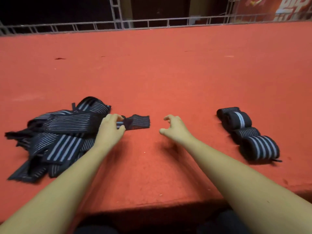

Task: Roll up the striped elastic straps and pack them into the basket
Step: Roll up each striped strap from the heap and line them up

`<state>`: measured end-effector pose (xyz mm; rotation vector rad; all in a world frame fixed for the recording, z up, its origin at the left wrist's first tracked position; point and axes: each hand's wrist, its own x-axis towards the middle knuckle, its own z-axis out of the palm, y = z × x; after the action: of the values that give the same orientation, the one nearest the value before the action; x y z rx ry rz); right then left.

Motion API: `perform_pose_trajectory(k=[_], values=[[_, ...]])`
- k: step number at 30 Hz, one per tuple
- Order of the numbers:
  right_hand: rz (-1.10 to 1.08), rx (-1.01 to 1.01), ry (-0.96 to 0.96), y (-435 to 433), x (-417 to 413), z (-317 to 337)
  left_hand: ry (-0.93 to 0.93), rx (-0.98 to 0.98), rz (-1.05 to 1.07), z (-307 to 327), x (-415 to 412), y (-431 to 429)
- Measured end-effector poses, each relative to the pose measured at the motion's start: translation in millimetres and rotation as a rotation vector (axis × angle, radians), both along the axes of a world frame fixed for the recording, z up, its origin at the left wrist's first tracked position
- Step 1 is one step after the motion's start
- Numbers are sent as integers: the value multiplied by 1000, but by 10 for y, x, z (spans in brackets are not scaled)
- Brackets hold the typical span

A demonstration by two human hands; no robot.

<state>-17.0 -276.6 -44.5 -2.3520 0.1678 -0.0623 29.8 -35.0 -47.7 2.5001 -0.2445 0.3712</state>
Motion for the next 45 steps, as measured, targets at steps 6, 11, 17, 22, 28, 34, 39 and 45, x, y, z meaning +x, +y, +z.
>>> perform_pose_trajectory(k=[6, 11, 17, 22, 28, 34, 39, 45], values=[[11, -53, 22, 544, 709, -210, 86, 254, -17, -559, 173, 401], [99, -194, 39, 757, 1165, -407, -26, 309, 31, -769, 208, 412], [72, -328, 57, 854, 1263, -529, -36, 331, 47, -813, 198, 421], [186, -275, 39, 742, 1160, -437, -50, 321, 42, -835, 200, 423], [225, 215, 30, 640, 751, -107, -31, 212, -23, -769, 157, 428], [258, 368, 35, 276, 288, -37, -54, 177, -147, -675, 57, 394], [296, 246, -32, 296, 35, -22, -70, 1, -191, -614, -193, 87], [345, 260, -52, 357, -164, 205, -315, 71, -81, -353, -384, -202]])
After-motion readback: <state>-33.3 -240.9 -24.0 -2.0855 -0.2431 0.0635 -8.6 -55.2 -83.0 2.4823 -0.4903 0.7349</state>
